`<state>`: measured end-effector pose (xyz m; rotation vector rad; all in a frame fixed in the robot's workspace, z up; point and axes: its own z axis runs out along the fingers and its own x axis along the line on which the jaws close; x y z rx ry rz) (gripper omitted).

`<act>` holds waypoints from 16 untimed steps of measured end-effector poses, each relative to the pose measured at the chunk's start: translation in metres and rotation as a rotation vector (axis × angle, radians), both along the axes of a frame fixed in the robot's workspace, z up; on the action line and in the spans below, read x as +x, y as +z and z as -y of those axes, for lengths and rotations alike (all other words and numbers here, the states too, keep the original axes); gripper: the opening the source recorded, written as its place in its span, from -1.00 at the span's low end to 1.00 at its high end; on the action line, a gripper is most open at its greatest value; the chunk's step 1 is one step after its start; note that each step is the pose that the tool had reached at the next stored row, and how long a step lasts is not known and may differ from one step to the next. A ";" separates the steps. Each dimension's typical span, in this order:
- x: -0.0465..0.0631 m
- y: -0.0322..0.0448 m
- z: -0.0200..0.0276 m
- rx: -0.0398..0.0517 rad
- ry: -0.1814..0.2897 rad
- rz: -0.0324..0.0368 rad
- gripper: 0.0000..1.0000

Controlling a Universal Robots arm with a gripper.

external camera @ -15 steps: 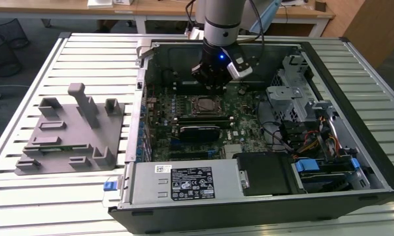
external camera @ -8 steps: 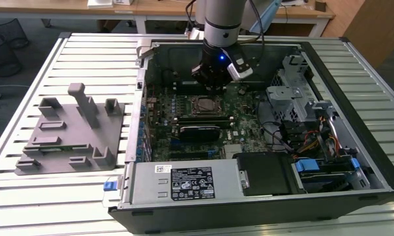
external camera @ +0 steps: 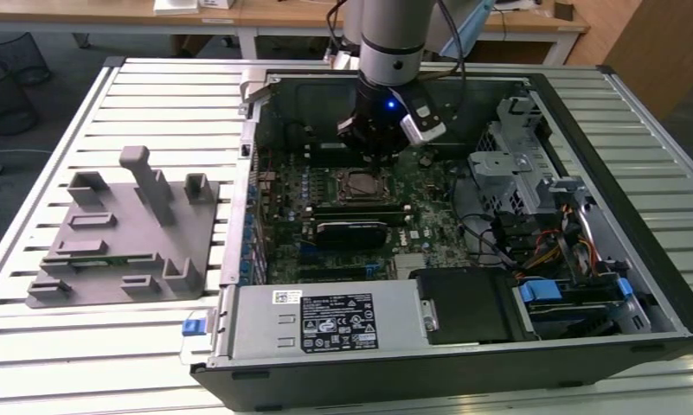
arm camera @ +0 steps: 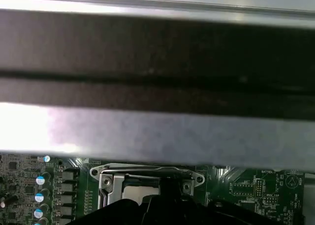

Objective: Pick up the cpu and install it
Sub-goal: 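Install the second cpu locking lever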

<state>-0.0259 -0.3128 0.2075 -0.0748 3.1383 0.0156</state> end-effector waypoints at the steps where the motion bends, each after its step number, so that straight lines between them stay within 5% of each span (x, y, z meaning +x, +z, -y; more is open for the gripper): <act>1: 0.000 0.0000 0.0008 0.0000 0.000 0.0000 -0.79; 7: 0.000 0.0006 0.0042 -0.0001 0.000 -0.0001 -0.79; 16: 0.000 0.0145 0.0049 0.0002 0.000 0.0001 -0.79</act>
